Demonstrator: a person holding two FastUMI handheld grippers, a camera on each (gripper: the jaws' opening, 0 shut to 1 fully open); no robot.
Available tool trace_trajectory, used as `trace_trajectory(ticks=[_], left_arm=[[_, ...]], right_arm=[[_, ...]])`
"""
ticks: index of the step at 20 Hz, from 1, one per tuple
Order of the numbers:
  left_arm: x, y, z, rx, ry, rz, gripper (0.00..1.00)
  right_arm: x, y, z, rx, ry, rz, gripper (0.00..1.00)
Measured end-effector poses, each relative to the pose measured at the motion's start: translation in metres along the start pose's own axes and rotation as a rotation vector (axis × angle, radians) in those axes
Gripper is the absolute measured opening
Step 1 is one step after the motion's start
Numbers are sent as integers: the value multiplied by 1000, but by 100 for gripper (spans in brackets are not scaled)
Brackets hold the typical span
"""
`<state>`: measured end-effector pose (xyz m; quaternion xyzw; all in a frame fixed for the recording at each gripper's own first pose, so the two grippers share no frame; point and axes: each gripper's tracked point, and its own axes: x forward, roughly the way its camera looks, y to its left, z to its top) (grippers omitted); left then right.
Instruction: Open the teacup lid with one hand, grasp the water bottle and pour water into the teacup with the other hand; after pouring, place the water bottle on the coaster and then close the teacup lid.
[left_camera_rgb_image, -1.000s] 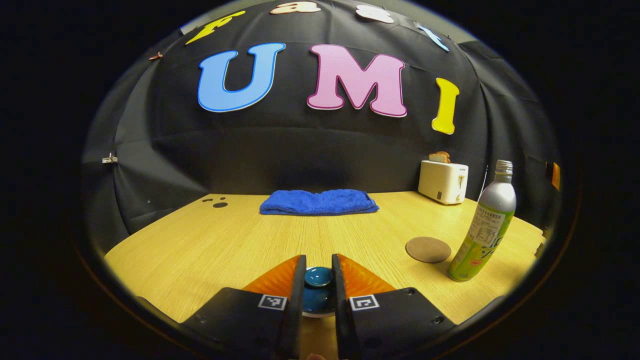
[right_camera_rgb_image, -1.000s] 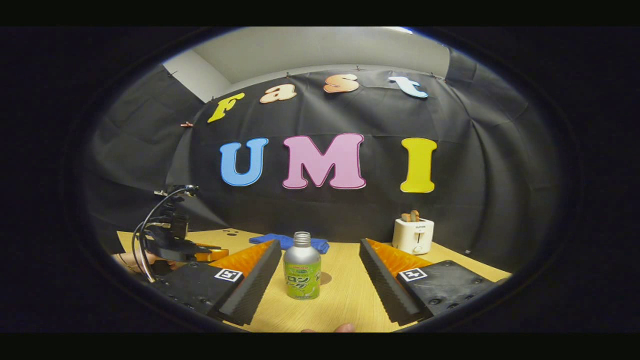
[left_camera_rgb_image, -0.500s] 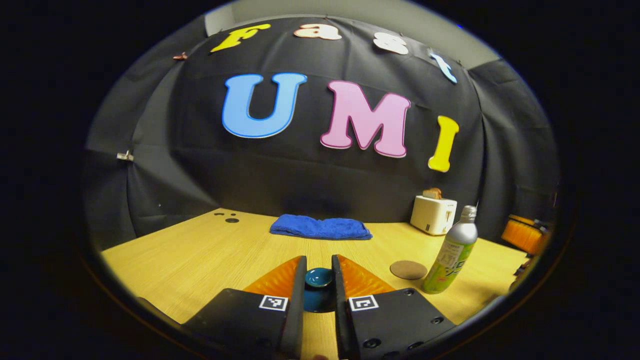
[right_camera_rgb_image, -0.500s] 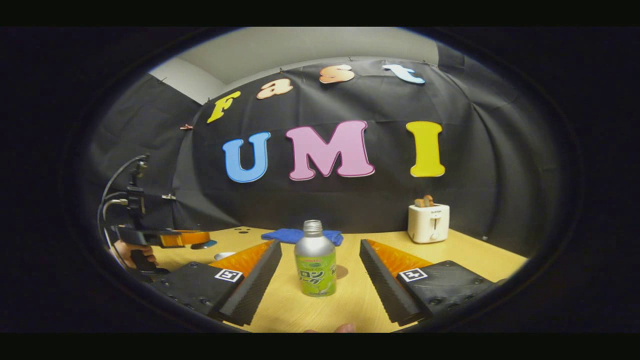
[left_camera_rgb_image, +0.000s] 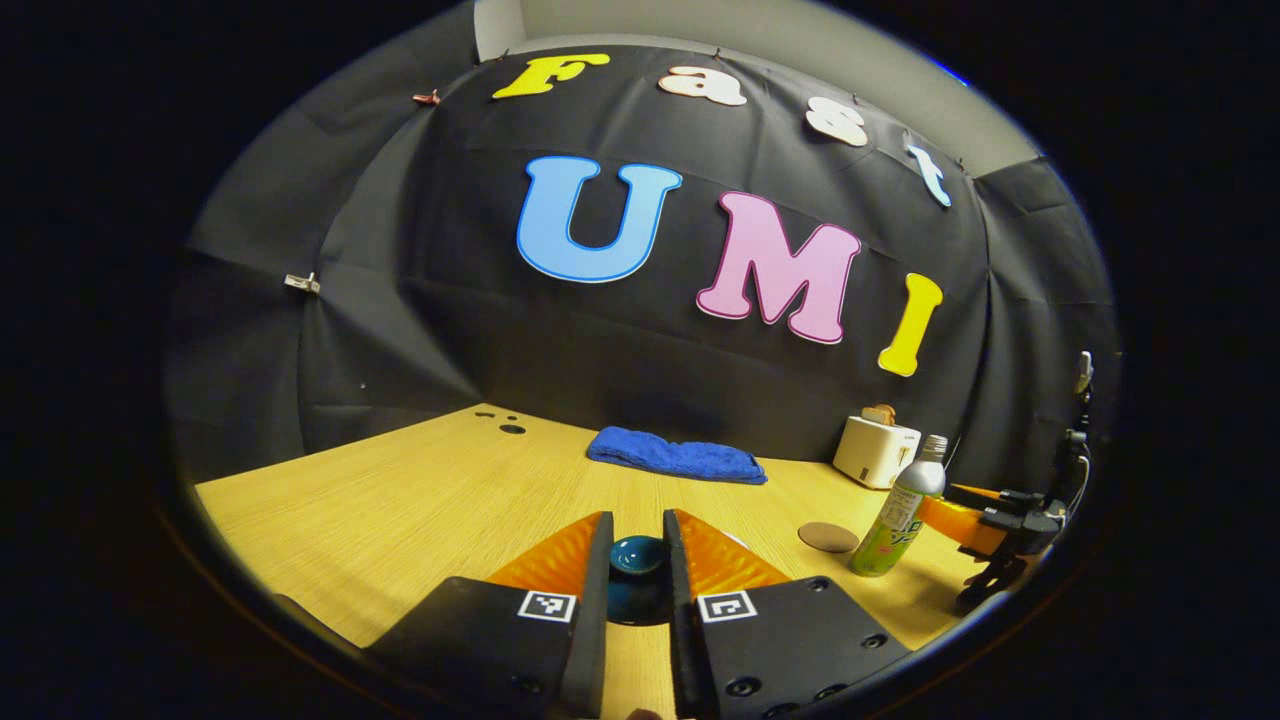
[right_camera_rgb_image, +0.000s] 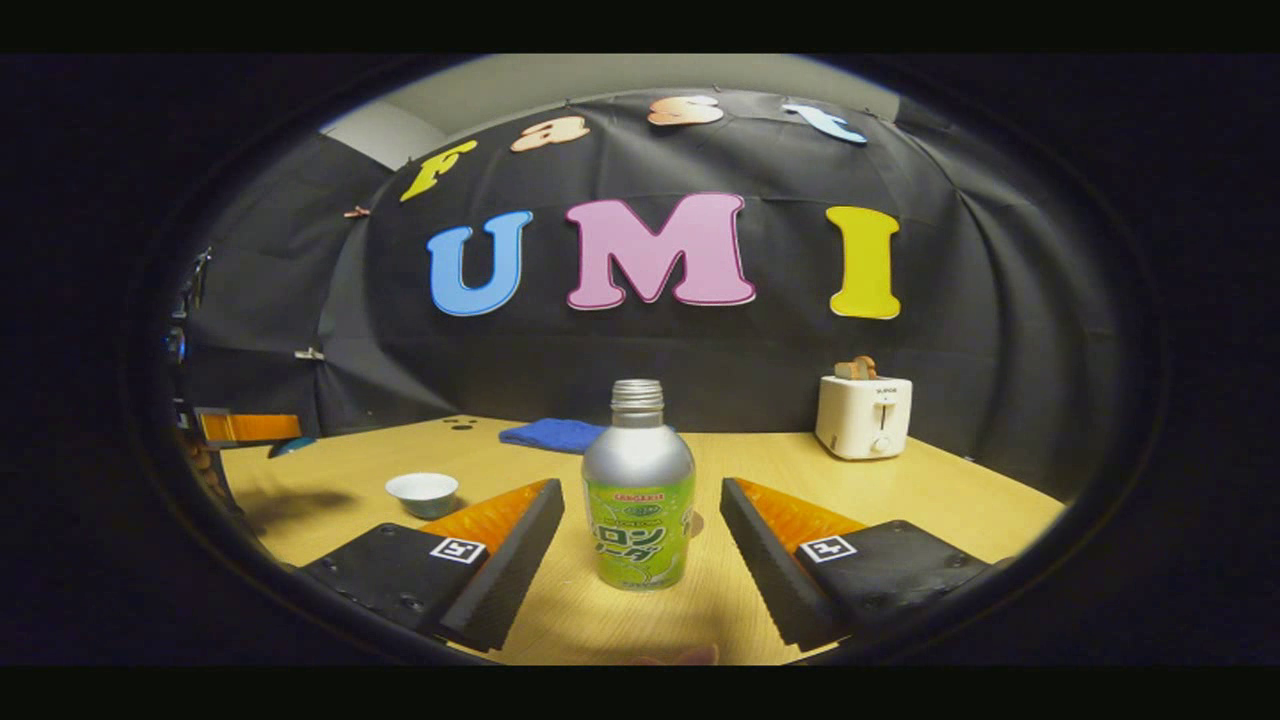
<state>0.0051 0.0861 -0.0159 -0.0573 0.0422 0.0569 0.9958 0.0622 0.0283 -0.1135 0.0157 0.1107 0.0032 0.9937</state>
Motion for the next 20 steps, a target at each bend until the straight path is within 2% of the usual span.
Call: trace_trajectory(ticks=[4,9,10,11,14,16,20], left_arm=[[-1,5,-1,-67,9,-19,30],[-3,13,3,-70,0,-15,30],[-4,15,2,-60,0,-8,30],[-5,16,4,-41,-5,3,30],[-11,20,12,1,-27,15,30],[-10,23,12,2,-25,20,30],[-8,29,6,-8,-11,29,30]], right_arm=[[13,-3,-11,12,36,-47,98],[26,8,-15,-46,34,-55,98],[26,5,-16,-51,42,-67,96],[27,6,-14,-48,34,-63,84],[29,7,-13,-39,43,-58,82],[31,11,-6,-103,32,-50,81],[38,26,28,-388,-43,-53,80]])
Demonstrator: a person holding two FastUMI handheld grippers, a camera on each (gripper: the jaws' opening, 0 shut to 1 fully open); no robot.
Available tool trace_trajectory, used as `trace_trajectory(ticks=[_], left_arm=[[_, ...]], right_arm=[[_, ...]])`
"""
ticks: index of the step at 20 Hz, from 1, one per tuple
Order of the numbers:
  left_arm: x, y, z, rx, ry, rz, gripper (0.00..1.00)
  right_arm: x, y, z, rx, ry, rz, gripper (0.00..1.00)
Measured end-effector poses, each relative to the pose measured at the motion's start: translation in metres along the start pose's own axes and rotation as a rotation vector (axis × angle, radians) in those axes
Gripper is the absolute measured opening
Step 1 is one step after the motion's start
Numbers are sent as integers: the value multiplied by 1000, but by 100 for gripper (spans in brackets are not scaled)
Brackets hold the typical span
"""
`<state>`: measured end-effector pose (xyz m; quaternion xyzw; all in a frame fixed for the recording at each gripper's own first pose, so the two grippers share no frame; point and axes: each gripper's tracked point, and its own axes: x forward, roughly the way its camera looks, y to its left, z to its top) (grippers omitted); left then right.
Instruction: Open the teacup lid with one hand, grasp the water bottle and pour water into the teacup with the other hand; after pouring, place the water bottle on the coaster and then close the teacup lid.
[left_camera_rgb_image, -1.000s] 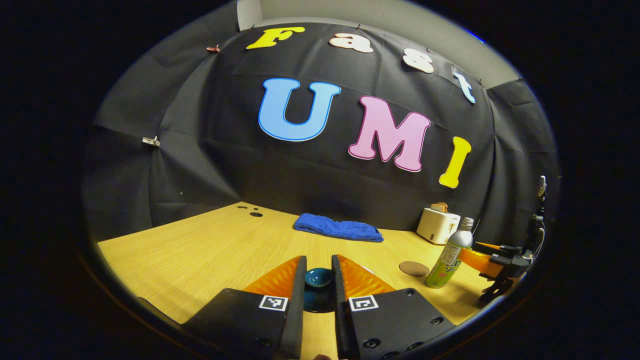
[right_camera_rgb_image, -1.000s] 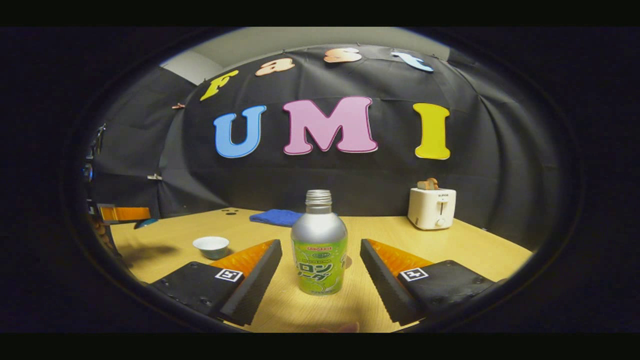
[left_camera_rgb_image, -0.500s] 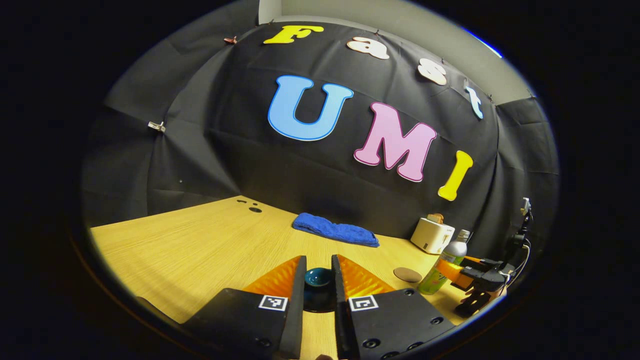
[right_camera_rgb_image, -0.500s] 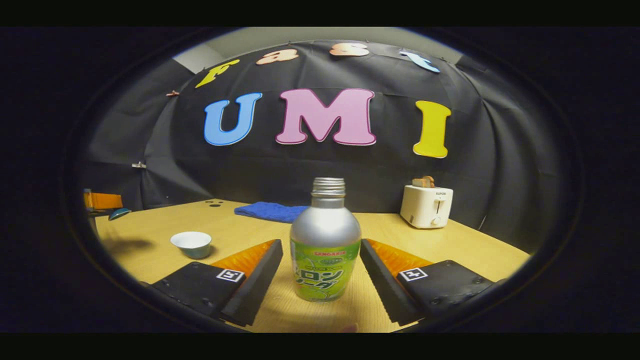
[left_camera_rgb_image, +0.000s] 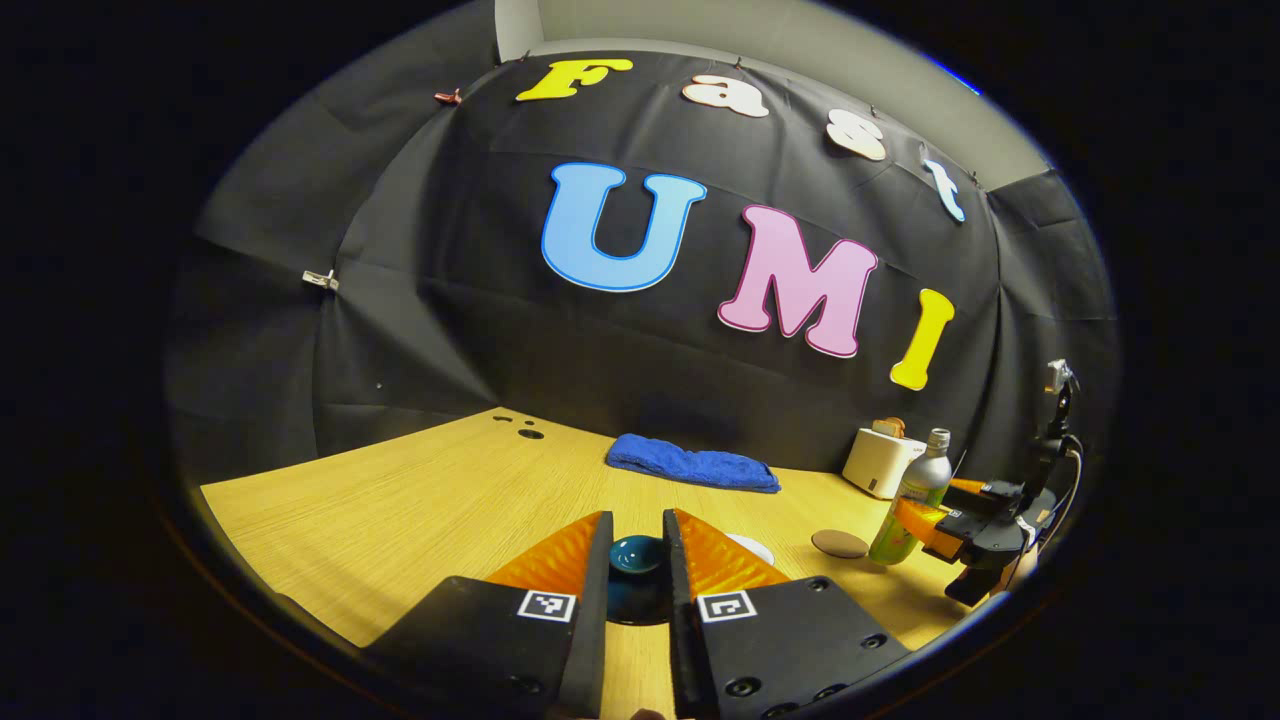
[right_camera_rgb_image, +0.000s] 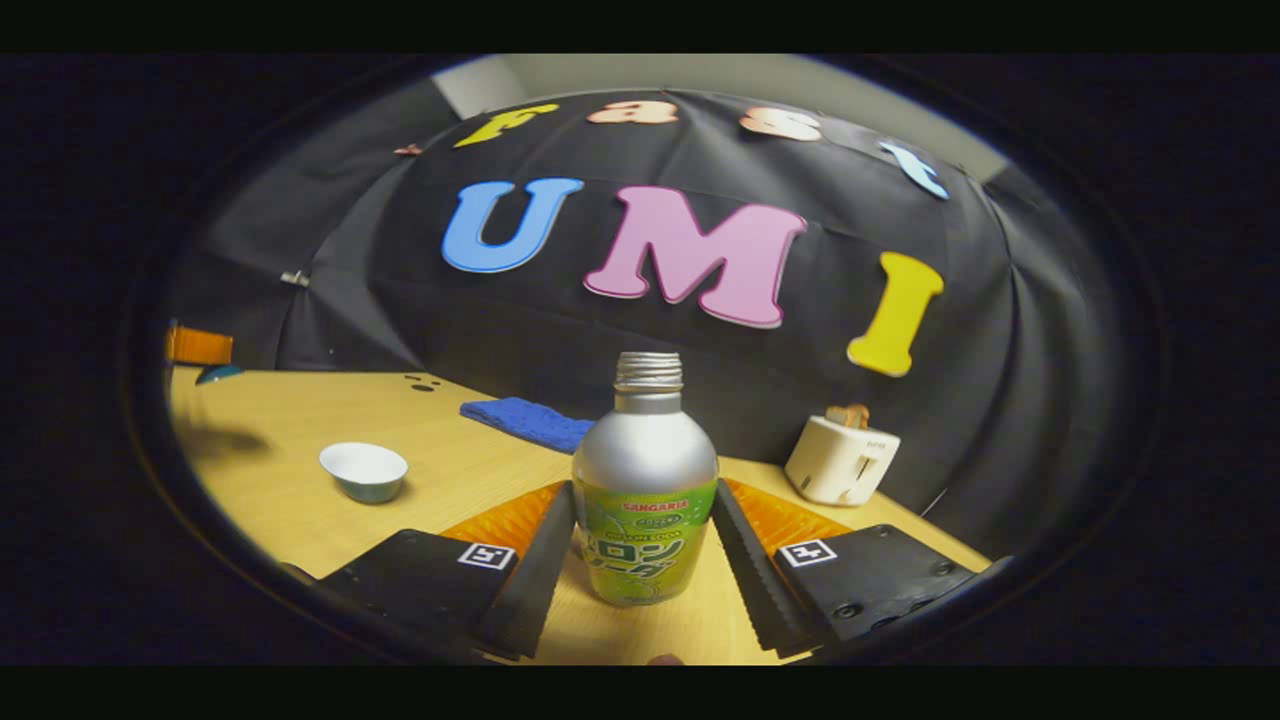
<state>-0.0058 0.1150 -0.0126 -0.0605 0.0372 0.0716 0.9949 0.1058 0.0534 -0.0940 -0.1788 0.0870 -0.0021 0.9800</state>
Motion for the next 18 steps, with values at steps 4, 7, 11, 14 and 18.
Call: trace_trajectory(ticks=[4,7,11,14,18], left_arm=[[1,5,-4,-8,12,7,30],[2,8,-5,-6,16,12,30],[2,9,-5,-2,17,12,30],[4,5,-10,-17,28,1,30],[4,4,-13,-19,37,-3,30]], right_arm=[[13,14,14,-265,-34,0,80],[21,33,15,-470,-53,37,80],[28,50,7,-659,-63,74,80],[32,63,2,-742,-61,96,80],[36,81,-1,-855,-76,125,80]])
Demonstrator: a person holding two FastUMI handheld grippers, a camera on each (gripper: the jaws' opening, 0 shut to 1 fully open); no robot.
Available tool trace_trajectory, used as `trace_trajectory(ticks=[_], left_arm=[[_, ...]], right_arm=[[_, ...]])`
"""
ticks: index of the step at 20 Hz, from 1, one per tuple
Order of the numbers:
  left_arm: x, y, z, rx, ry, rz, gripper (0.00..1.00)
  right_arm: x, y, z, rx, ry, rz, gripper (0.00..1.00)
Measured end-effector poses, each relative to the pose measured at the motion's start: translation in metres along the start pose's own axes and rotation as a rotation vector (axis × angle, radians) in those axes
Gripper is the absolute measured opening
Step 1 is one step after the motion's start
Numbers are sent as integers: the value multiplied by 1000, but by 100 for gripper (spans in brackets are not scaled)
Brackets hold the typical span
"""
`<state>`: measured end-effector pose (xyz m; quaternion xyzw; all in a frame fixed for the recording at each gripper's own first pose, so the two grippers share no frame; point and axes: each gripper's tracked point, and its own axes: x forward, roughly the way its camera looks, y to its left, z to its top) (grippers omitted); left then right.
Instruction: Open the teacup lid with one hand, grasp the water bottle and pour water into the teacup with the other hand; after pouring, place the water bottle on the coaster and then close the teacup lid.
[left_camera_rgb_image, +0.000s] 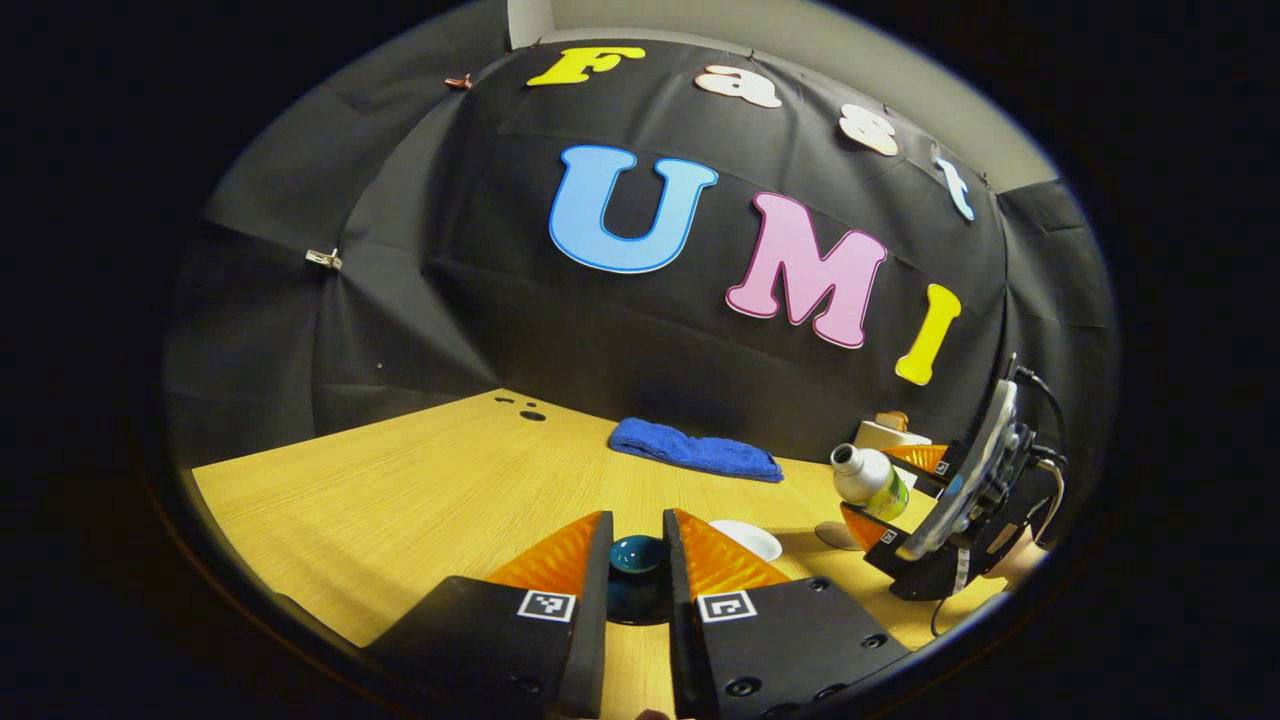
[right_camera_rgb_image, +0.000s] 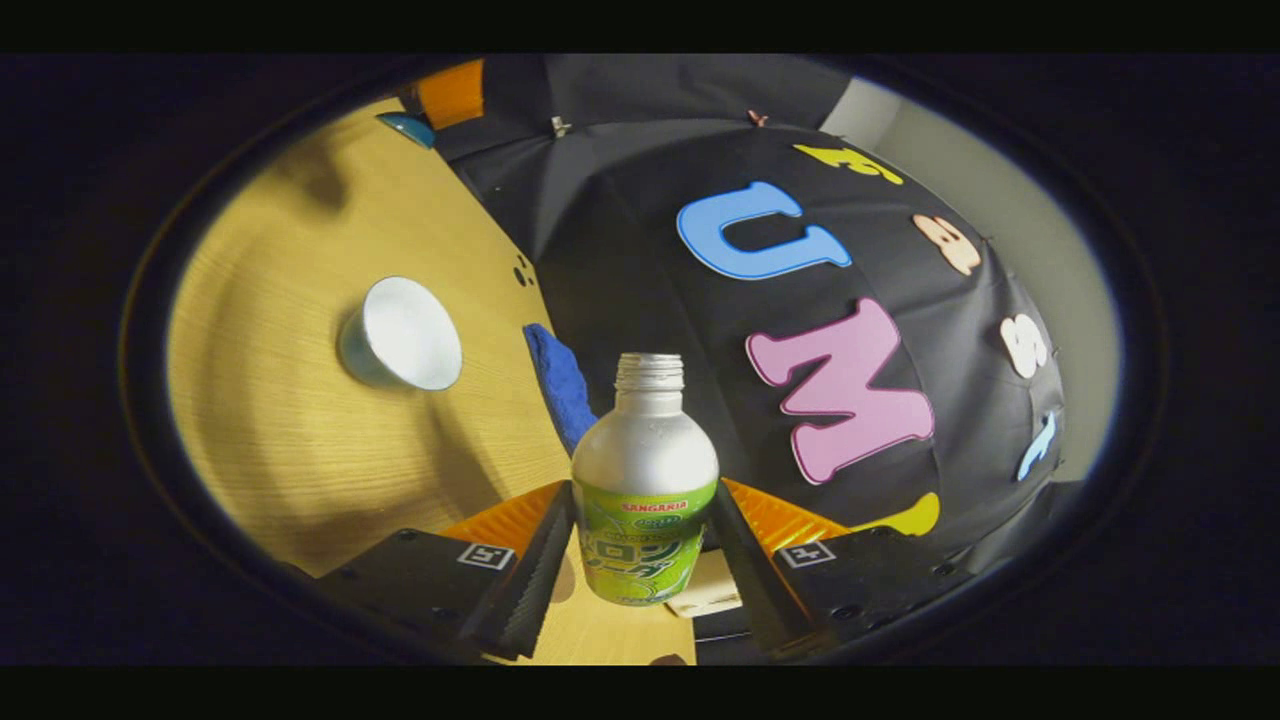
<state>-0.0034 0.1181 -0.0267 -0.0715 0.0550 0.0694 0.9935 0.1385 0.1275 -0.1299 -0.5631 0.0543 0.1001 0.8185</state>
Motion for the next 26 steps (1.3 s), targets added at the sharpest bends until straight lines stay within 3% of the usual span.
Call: trace_trajectory(ticks=[12,13,16,23,24,26], left_arm=[[2,5,-2,1,8,17,30],[3,6,-2,1,9,18,30],[2,6,-3,1,10,20,30],[3,6,-4,-4,16,20,30],[2,7,-5,-5,17,21,30],[3,7,-5,-4,18,22,30]], right_arm=[[3,27,20,-321,-60,39,80],[4,27,21,-346,-63,40,84],[2,29,21,-422,-68,31,80],[6,31,19,-520,-69,47,80],[6,30,18,-532,-68,49,76],[8,31,17,-557,-65,53,80]])
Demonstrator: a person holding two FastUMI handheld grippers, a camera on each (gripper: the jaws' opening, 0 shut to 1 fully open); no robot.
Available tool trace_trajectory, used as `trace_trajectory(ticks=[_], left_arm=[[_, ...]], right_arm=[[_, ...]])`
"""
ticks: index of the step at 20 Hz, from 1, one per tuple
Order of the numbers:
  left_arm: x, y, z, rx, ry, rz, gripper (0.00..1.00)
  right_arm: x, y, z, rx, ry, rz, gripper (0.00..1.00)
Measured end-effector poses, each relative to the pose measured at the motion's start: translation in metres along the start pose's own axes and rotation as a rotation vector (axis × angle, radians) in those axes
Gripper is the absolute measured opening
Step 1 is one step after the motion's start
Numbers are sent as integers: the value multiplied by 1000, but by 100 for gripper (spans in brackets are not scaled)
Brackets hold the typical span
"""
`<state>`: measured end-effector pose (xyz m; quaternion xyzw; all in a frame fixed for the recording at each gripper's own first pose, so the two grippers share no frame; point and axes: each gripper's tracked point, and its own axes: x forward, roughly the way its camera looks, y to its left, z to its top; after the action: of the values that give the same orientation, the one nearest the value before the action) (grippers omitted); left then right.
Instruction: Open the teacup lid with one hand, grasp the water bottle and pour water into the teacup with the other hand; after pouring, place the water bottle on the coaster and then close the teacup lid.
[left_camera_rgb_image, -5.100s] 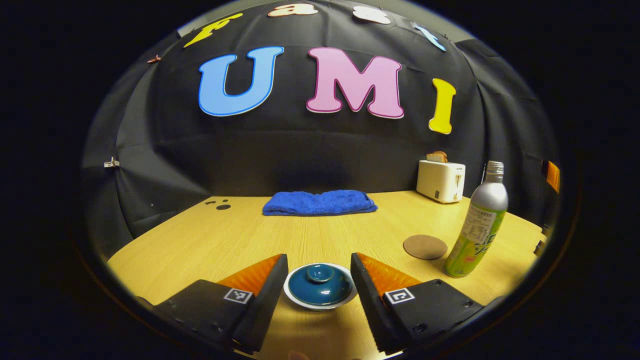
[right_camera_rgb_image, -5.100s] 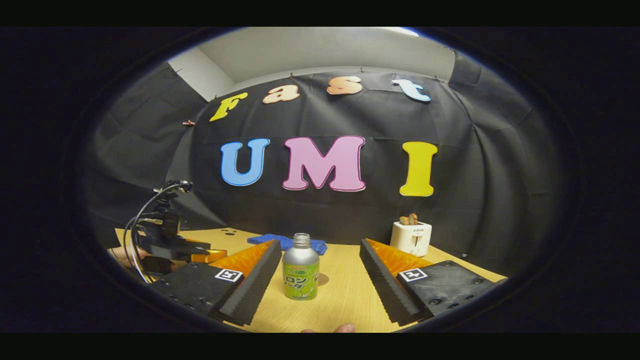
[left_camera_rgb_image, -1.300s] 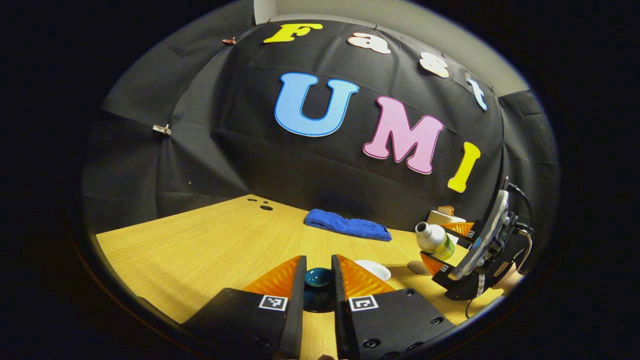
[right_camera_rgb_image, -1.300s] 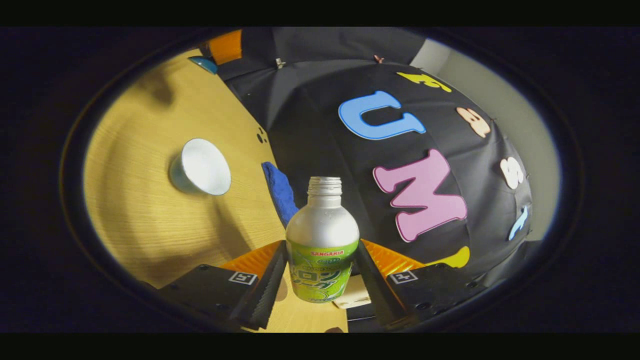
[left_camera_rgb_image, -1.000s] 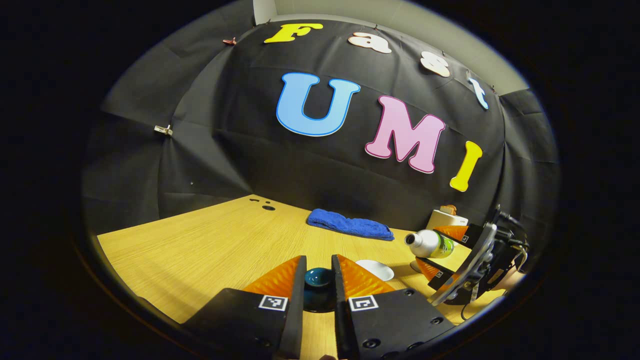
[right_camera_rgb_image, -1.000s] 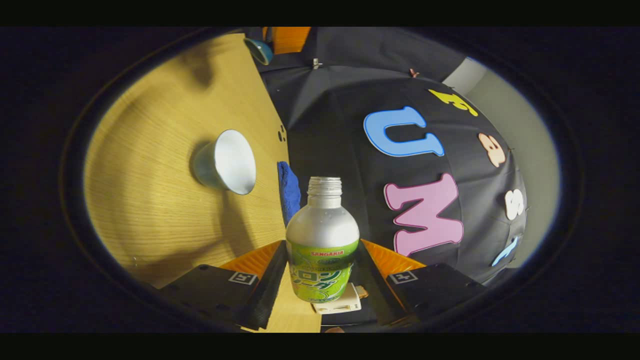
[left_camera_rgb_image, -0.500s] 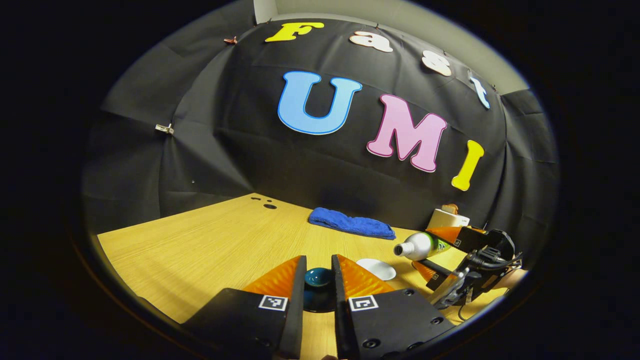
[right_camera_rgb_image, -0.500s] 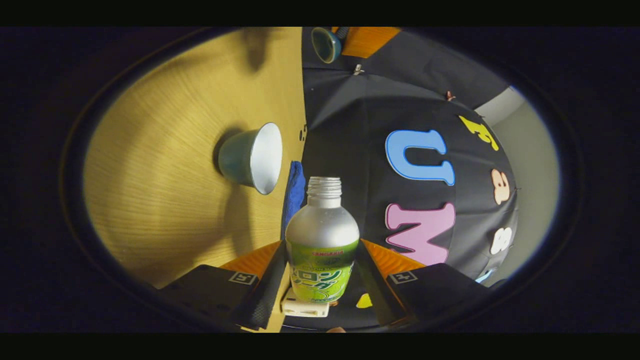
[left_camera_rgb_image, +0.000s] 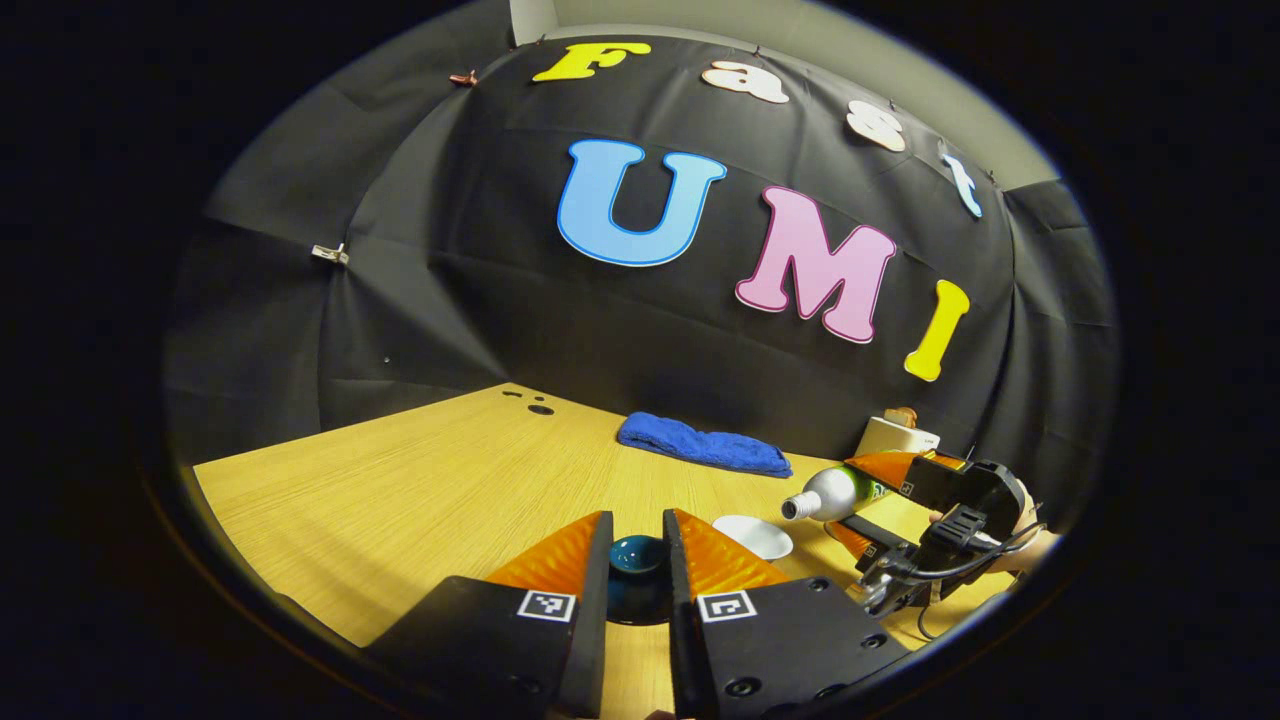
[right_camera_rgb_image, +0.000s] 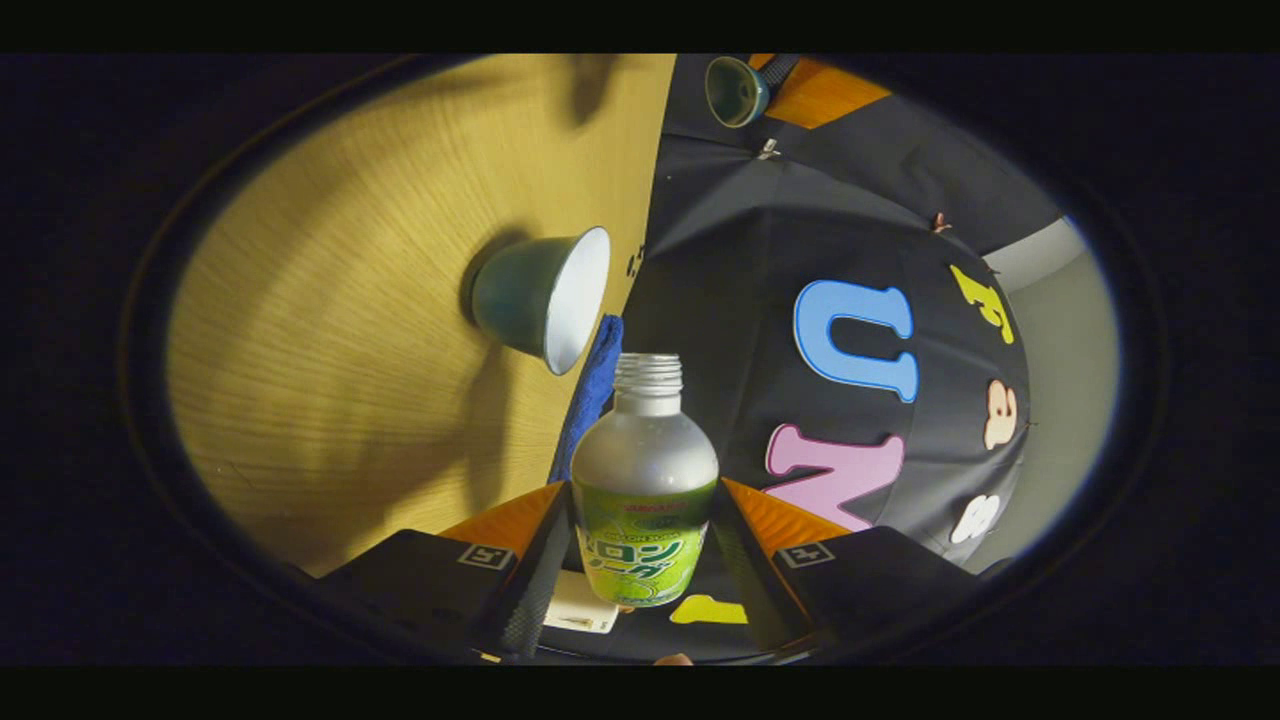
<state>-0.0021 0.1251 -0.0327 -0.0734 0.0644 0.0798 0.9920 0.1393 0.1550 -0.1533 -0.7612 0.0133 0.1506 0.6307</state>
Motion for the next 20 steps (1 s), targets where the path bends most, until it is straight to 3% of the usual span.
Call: trace_trajectory(ticks=[17,18,20], left_arm=[[0,2,-1,1,5,2,30],[0,1,-2,1,7,2,30],[1,1,-2,1,7,3,30]], right_arm=[[0,-14,-6,-129,-9,-24,80],[1,-15,-8,-134,-10,-26,84],[0,-19,-7,-153,-16,-34,80]])
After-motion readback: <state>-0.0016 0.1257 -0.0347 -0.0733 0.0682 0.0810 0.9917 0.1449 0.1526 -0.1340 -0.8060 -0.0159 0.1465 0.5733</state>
